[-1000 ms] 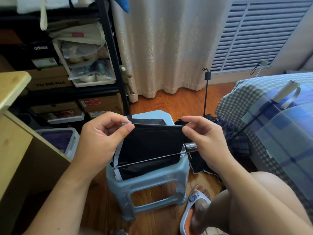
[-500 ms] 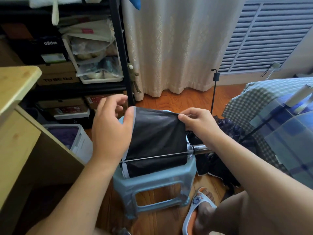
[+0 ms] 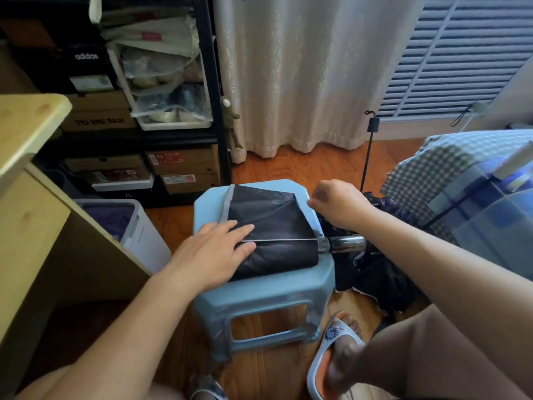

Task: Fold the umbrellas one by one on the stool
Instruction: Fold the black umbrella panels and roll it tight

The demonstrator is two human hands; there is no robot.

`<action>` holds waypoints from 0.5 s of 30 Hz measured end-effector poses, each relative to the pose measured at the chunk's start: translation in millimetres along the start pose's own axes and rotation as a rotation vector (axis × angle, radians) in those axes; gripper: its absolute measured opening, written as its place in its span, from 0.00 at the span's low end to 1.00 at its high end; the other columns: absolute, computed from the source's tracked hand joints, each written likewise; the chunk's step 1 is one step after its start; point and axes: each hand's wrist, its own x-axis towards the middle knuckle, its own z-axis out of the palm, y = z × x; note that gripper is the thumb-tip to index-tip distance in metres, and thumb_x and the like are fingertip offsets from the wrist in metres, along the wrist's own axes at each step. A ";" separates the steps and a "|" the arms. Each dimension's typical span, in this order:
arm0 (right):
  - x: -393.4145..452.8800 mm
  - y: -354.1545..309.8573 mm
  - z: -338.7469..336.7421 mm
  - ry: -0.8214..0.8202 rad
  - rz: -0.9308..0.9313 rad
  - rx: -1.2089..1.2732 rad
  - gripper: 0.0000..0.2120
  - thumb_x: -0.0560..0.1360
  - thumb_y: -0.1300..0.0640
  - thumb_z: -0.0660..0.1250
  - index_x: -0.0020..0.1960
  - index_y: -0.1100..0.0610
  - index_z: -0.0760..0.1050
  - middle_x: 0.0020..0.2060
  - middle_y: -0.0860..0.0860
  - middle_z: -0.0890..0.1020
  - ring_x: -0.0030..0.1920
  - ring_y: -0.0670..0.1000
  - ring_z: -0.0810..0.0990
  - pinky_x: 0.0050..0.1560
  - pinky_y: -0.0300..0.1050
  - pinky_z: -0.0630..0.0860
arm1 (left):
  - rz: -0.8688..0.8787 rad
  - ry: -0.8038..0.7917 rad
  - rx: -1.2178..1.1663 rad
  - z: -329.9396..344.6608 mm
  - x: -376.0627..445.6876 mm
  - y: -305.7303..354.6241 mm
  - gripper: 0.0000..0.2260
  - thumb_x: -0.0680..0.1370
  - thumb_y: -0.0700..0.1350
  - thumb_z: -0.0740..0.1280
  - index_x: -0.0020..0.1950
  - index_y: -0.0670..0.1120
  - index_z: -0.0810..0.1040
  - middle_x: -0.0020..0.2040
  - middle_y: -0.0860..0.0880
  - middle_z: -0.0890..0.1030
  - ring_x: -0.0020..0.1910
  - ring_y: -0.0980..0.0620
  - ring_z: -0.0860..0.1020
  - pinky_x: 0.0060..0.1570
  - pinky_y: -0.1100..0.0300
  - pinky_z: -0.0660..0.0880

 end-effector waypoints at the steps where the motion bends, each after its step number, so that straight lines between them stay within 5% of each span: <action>1: -14.8 8.6 -6.4 -0.081 0.038 0.030 0.13 0.82 0.46 0.66 0.59 0.55 0.79 0.53 0.51 0.81 0.54 0.54 0.79 0.52 0.48 0.75 | 0.006 -0.005 -0.036 -0.9 3.3 -1.7 0.25 0.83 0.66 0.50 0.80 0.64 0.60 0.81 0.57 0.62 0.79 0.49 0.61 0.76 0.47 0.63; 5: -69.7 56.3 -6.7 -0.359 0.336 0.688 0.10 0.81 0.56 0.70 0.61 0.55 0.78 0.56 0.52 0.83 0.53 0.53 0.81 0.59 0.55 0.75 | -0.026 0.007 -0.193 0.3 14.6 -9.2 0.25 0.82 0.67 0.55 0.78 0.62 0.66 0.81 0.55 0.62 0.78 0.49 0.63 0.75 0.49 0.62; 9: -76.8 81.0 5.2 -0.221 0.402 0.984 0.06 0.80 0.69 0.67 0.56 0.63 0.77 0.50 0.61 0.80 0.47 0.59 0.80 0.53 0.57 0.75 | -0.165 0.070 -0.518 3.0 14.2 -15.4 0.26 0.82 0.64 0.61 0.79 0.59 0.65 0.79 0.52 0.63 0.77 0.49 0.65 0.74 0.50 0.64; 11: -76.0 80.9 7.3 -0.190 0.444 1.014 0.03 0.81 0.64 0.69 0.53 0.64 0.77 0.48 0.63 0.81 0.45 0.58 0.80 0.45 0.49 0.79 | -0.310 0.153 -0.884 3.4 9.8 -16.0 0.22 0.81 0.61 0.65 0.74 0.57 0.71 0.71 0.52 0.73 0.68 0.48 0.75 0.68 0.49 0.72; 15: -71.3 77.6 3.4 -0.188 0.534 0.987 0.19 0.83 0.48 0.67 0.57 0.65 0.78 0.40 0.60 0.81 0.35 0.53 0.75 0.33 0.43 0.73 | -0.485 0.175 -1.343 -1.3 -2.4 -14.0 0.13 0.83 0.54 0.66 0.64 0.50 0.76 0.58 0.47 0.82 0.57 0.46 0.81 0.53 0.46 0.81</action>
